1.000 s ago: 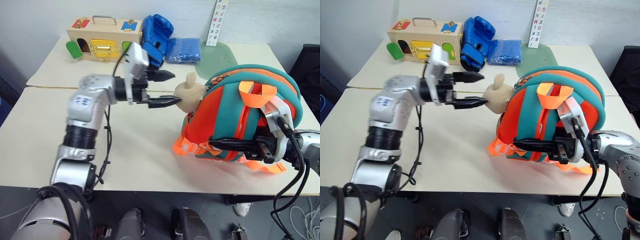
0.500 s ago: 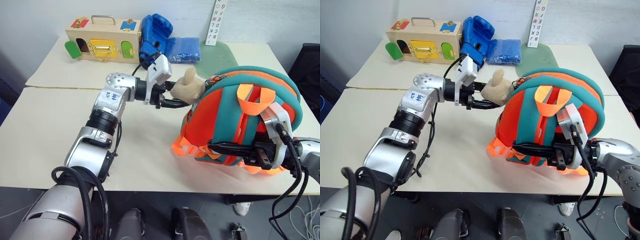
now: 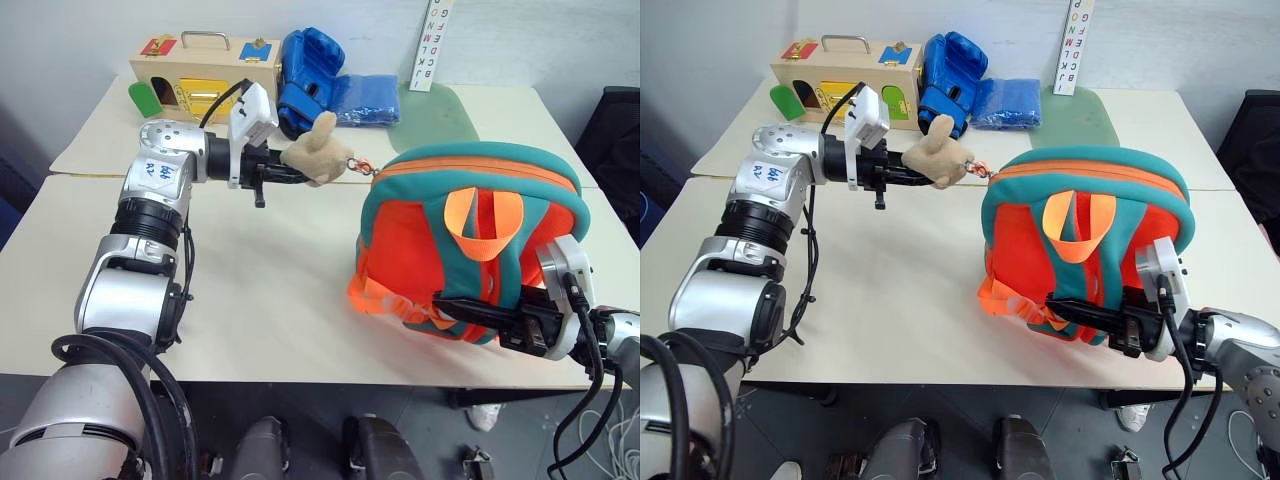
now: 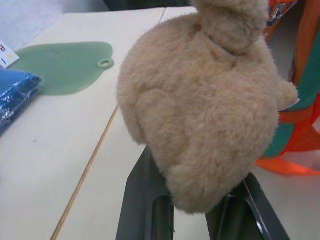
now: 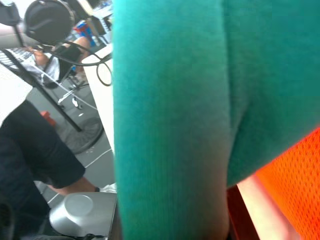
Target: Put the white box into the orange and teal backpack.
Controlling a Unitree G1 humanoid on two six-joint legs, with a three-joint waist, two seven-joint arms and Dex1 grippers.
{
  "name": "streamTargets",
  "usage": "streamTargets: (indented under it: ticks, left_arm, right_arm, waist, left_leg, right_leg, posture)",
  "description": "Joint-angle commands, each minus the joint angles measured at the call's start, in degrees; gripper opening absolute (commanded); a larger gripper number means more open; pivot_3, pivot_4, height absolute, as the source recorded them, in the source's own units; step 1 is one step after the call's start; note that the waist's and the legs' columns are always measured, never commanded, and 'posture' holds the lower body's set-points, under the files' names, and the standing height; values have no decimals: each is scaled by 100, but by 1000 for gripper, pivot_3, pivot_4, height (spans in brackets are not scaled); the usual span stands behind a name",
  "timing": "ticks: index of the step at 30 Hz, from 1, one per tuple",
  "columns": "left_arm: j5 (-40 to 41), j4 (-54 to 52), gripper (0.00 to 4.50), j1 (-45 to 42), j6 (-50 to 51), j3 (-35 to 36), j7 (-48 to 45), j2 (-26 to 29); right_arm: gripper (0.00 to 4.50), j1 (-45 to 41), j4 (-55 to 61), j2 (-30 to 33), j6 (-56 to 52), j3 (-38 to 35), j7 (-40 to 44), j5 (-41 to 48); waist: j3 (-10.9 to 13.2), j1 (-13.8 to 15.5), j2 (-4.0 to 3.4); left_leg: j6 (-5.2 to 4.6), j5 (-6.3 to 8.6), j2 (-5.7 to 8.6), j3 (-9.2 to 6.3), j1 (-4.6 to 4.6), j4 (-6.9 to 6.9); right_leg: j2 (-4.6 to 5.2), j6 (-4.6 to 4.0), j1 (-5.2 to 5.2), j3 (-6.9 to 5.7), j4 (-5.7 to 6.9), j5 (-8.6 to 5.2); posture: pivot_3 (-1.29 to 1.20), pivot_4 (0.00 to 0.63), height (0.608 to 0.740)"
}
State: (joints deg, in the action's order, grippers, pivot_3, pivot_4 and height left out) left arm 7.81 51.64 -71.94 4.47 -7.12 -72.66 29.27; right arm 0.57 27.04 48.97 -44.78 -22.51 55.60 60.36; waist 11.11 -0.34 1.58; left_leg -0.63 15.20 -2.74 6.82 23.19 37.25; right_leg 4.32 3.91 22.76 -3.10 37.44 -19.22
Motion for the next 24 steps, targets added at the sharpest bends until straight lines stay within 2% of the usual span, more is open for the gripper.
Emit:
streamTargets:
  ticks: [1, 9, 16, 20, 23, 24]
  left_arm:
    - [-304, -235, 495, 557, -373, -98, 76, 154]
    - [-821, -546, 495, 1528, -754, -577, 720, -581]
    - [-1297, -225, 495, 1726, -1001, -826, 1314, -824]
    - [-1183, -416, 495, 1892, -928, -788, 1238, -900]
    - [-727, -934, 495, 2023, -442, -472, 1088, -930]
    - [-553, -1230, 489, 2099, -185, -368, 988, -895]
  right_arm:
    - [0, -22, -122, -16, 96, -123, 32, -16]
    - [0, -655, -98, 49, -126, -172, -80, 471]
    - [0, -1174, -411, 152, -343, -439, -240, 962]
    - [0, -1013, -406, 199, -218, -344, -99, 571]
    - [0, -843, -283, 163, 142, -14, -129, -141]
    - [327, -837, -323, 163, 241, 147, -253, -452]
  waist:
    - [-1, -6, -1]
    - [0, 27, 1]
    - [-1, 22, -1]
    - [-1, 28, -1]
    - [-1, 27, -1]
    - [-1, 25, -1]
  left_leg:
    - [6, -3, 0, 2, -3, -1]
    - [-10, 5, 1, -3, 4, 11]
    - [-11, 6, 0, -4, 3, 8]
    - [-13, 7, 2, -5, 1, 9]
    - [-14, 8, 2, -5, 1, 8]
    - [-14, 8, 2, -5, 1, 8]
  right_leg:
    - [0, 0, 0, 4, 2, 0]
    - [8, 0, 0, 3, 5, 0]
    - [9, 0, 0, 0, 6, 0]
    - [12, 0, -3, 0, 6, 0]
    - [12, 0, -4, -1, 6, 0]
    - [12, 0, -4, -1, 6, 0]
  posture:
    - [0, 150, 740]
    - [0, 150, 740]
    - [0, 150, 740]
    - [0, 150, 740]
    - [0, 150, 740]
    - [0, 150, 740]
